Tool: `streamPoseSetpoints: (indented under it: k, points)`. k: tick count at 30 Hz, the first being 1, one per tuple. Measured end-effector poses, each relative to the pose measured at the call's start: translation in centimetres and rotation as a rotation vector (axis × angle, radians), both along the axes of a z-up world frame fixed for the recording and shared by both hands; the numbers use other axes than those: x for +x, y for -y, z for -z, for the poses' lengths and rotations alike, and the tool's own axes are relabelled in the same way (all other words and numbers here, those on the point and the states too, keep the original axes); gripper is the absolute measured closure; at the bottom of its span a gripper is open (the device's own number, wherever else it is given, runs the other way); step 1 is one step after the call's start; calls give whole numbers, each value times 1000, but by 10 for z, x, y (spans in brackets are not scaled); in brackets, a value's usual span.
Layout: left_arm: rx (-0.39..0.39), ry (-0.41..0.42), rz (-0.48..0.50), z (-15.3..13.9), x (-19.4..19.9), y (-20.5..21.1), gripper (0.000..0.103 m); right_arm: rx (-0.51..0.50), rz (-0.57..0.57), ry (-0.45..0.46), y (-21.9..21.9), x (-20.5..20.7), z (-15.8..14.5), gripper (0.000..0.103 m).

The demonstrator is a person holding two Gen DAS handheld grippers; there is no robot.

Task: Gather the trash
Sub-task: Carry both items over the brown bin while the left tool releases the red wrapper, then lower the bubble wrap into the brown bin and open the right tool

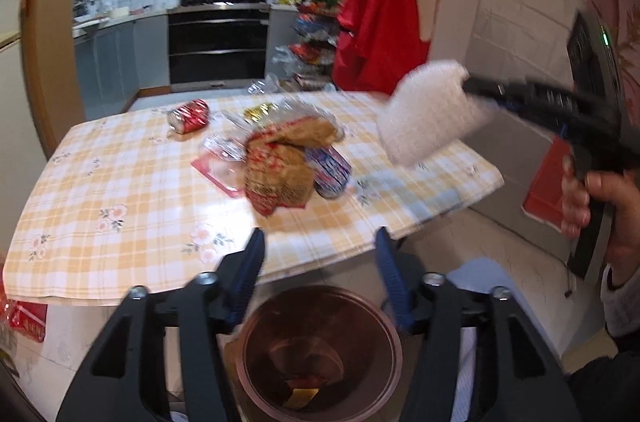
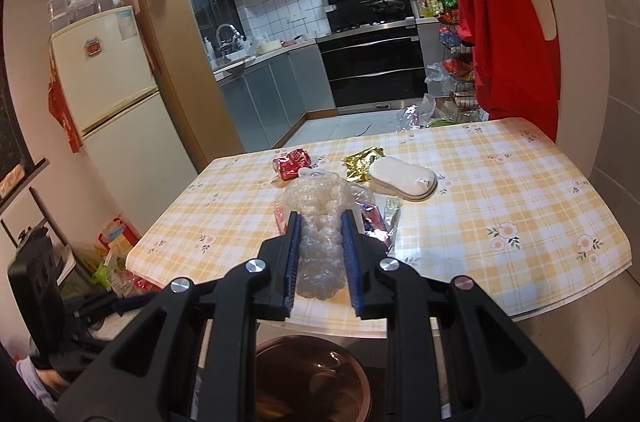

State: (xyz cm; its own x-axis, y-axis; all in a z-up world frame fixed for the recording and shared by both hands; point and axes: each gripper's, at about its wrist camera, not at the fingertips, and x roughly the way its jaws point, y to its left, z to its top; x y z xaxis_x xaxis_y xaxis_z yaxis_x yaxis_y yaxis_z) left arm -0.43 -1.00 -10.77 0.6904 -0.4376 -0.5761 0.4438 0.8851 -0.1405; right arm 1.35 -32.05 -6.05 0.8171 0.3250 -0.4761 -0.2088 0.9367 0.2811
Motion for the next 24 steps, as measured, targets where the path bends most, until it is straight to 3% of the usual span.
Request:
streamPoseSetpoints:
  k: [3,8,16,24]
  points:
    - [-27,38,-70,-14,-2,-18,18,-10,-23,-10,-7,-3,2,79]
    - [-47,79,-201,-31,-7,-47,6,-27,-71,-45,-22,-5,8,79]
    - [-69,88,-343,-41,-8,-84,6,-65,-134,-83,-47,-9,16,79]
    - [-70,63,-376,-33,-7,-93,6,-83,-185,-122,-61,-9,24,74]
